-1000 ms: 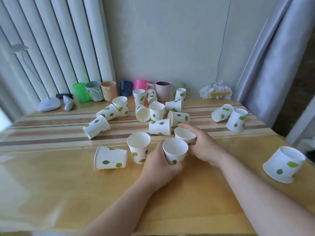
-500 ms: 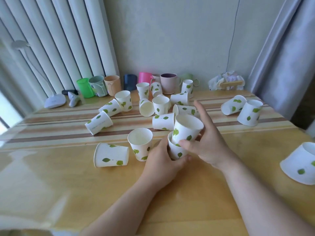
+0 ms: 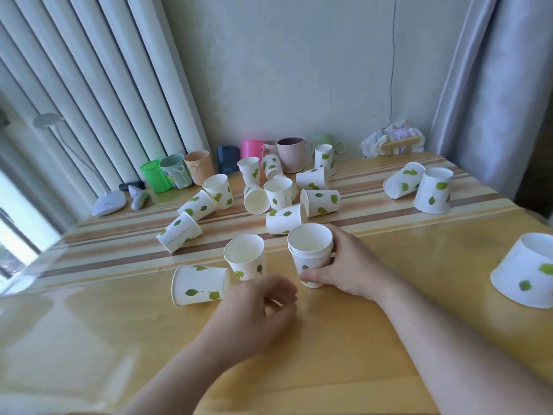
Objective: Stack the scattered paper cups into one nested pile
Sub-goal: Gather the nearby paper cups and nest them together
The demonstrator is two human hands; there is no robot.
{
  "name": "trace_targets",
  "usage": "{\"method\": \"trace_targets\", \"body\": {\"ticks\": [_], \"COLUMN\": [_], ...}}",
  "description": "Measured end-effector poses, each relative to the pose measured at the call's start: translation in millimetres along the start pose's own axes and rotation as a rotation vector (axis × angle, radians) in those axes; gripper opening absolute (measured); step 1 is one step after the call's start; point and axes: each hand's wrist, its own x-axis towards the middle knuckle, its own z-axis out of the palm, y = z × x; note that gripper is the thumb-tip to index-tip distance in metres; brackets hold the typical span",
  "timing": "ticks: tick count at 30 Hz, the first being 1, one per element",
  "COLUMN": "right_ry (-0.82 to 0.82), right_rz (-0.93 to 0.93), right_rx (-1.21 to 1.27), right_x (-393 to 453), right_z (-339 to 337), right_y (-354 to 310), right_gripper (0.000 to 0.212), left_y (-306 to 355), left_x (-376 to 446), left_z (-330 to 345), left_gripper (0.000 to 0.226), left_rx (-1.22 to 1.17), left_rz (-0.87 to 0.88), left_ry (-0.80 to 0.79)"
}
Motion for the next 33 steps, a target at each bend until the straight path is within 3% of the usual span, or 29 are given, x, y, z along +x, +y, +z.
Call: {"method": "trace_targets", "body": {"ticks": [2, 4, 6, 9, 11, 15, 21, 27, 33], "right_ry": [0.008, -0.006, -0.032, -0.040, -0.026, 0.011, -0.105, 0.232, 0.198], "right_rz": [0.017, 0.016, 0.014, 0.018, 0.008, 0.034, 0.091, -0.124, -0.057], "right_rx": [-0.006, -0.030, -0.092, -0.132, -0.143, -0.116, -0.215, -0.119, -0.071], "right_x": [0.4, 1.8, 1.6, -0.5, -1.8, 3.4, 34.5, 36.2, 32.0], "right_z": [2.5, 3.9, 5.5, 6.5, 5.9, 9.3, 10.5, 49.7, 42.4], "right_y": [-1.8, -2.3, -4.4, -6.3, -8.6, -12.5, -41.1, -23.3, -8.1], "right_gripper": [0.078, 0.070, 0.064, 0.074, 0.079, 0.081, 0.074, 0.066, 0.057], "left_y": [-5.0, -8.6, -13.5, -17.5, -21.3, -33.3, -38.0, -36.2, -23.6], "left_x": [2.0, 13.3, 30.6, 49.1, 56.4, 64.6, 63.6, 67.5, 80.2], "left_z": [-20.4, -43.1, -62.3, -75.6, -72.7, -64.0, -61.7, -72.5, -72.4], "left_gripper": [0.026, 0.010, 0.034, 0.104, 0.119, 0.102, 0.085, 0.085, 0.076], "left_rx": [0.088, 0.187, 0.284, 0.372, 0.366, 0.317, 0.256, -0.093, -0.317], "left_rz": [0.139, 0.242, 0.197, -0.104, -0.185, -0.172, -0.195, -0.215, -0.045], "left_ry": [0.173, 0.388, 0.442, 0.035, -0.148, -0.046, 0.066, 0.313, 0.419]}}
